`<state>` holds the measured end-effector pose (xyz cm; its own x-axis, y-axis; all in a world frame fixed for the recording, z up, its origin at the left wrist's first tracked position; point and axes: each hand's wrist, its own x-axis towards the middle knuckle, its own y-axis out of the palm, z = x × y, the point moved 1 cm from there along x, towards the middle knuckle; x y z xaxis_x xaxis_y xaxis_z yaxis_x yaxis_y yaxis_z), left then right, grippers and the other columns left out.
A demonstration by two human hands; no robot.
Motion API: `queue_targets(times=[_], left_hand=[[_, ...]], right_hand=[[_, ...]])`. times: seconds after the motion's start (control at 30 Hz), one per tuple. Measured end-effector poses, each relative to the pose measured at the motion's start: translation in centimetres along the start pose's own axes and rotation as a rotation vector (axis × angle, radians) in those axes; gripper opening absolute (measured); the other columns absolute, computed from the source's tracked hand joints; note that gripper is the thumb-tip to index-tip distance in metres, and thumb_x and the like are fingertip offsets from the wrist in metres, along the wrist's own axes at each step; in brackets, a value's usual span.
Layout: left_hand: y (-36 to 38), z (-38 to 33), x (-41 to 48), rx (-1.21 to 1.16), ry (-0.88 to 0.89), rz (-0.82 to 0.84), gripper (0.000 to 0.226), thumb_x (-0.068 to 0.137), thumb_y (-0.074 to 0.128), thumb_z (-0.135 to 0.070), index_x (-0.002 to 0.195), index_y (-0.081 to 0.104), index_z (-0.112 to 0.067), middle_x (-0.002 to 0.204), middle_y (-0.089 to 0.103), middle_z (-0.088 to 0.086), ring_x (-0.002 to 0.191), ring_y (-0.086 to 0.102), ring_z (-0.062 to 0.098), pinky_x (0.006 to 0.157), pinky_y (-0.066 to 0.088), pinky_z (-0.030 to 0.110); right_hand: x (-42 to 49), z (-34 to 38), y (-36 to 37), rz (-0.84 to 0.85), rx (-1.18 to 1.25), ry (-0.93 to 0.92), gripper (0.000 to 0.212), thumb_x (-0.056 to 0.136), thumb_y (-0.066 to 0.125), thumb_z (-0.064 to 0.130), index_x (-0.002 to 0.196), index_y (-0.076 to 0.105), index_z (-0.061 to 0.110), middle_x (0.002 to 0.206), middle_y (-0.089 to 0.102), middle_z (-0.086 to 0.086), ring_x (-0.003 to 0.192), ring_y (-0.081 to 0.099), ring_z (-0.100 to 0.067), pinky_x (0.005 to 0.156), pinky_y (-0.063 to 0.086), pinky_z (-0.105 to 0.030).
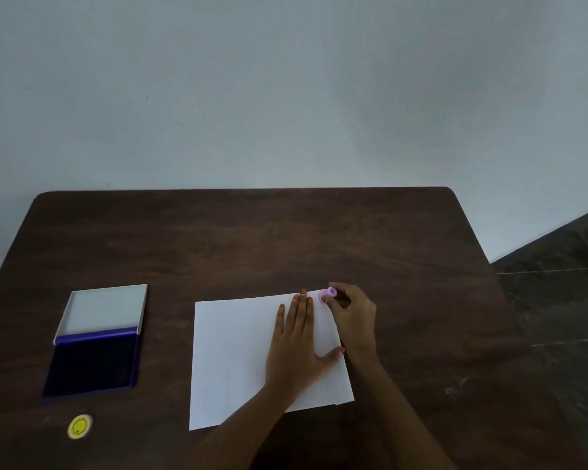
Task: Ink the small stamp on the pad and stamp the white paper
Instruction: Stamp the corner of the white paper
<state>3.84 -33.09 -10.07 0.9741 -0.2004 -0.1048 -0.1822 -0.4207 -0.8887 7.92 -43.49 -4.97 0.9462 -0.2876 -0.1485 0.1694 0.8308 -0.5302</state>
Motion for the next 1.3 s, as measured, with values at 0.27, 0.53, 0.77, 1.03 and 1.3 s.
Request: queue_targets(times=[0.27, 0.53, 0.77, 1.03, 1.3], left_hand=[[-0.3, -0.2, 0.1, -0.028, -0.013, 0.017, 0.095, 0.073, 0.041, -0.073, 0.143, 0.004, -0.02, 0.155, 0.005, 0.004, 0.142, 0.005, 0.023, 0.11, -0.015, 0.04], [-0.9, -0.5, 0.0, -0.005, 0.003, -0.082, 0.089, 0.066, 0.062, -0.065, 0.132, 0.041, -0.01, 0.141, 0.043, 0.013, 0.128, 0.041, 0.031, 0.105, 0.017, 0.053], [-1.3, -0.8, 0.0, 0.078, 0.019, -0.069, 0.089, 0.058, 0.064, -0.069, 0.123, 0.052, -0.009, 0.13, 0.056, 0.011, 0.117, 0.053, 0.029, 0.098, 0.035, 0.049], [-1.3, -0.5, 0.0, -0.005, 0.01, 0.012, 0.092, 0.074, 0.049, -0.068, 0.142, 0.017, -0.015, 0.153, 0.013, 0.009, 0.14, 0.01, 0.028, 0.11, -0.005, 0.047], [-1.7, -0.7, -0.1, 0.126, 0.059, -0.128, 0.086, 0.06, 0.065, -0.067, 0.122, 0.053, -0.009, 0.13, 0.055, 0.012, 0.119, 0.052, 0.028, 0.098, 0.036, 0.044]], right_hand=[[-0.1, 0.0, 0.4, 0.05, -0.159, -0.114, 0.02, 0.085, 0.059, 0.011, 0.103, 0.061, 0.003, 0.106, 0.065, -0.018, 0.096, 0.058, -0.024, 0.087, 0.045, -0.032], [0.0, 0.3, 0.6, 0.09, -0.228, -0.097, 0.023, 0.084, 0.06, 0.01, 0.105, 0.06, 0.002, 0.111, 0.064, -0.019, 0.103, 0.058, -0.028, 0.094, 0.044, -0.036], [-0.3, 0.6, 0.8, 0.06, -0.225, -0.127, 0.02, 0.082, 0.061, 0.005, 0.101, 0.062, 0.0, 0.105, 0.066, -0.019, 0.098, 0.059, -0.029, 0.091, 0.047, -0.038], [-0.3, 0.8, 1.4, 0.01, -0.299, -0.187, 0.017, 0.078, 0.064, -0.002, 0.094, 0.063, -0.003, 0.096, 0.067, -0.02, 0.093, 0.06, -0.03, 0.081, 0.045, -0.03], [-0.4, 0.8, 1.9, -0.032, -0.354, -0.234, 0.015, 0.076, 0.065, -0.002, 0.091, 0.062, -0.002, 0.094, 0.067, -0.021, 0.089, 0.059, -0.029, 0.075, 0.041, -0.025]])
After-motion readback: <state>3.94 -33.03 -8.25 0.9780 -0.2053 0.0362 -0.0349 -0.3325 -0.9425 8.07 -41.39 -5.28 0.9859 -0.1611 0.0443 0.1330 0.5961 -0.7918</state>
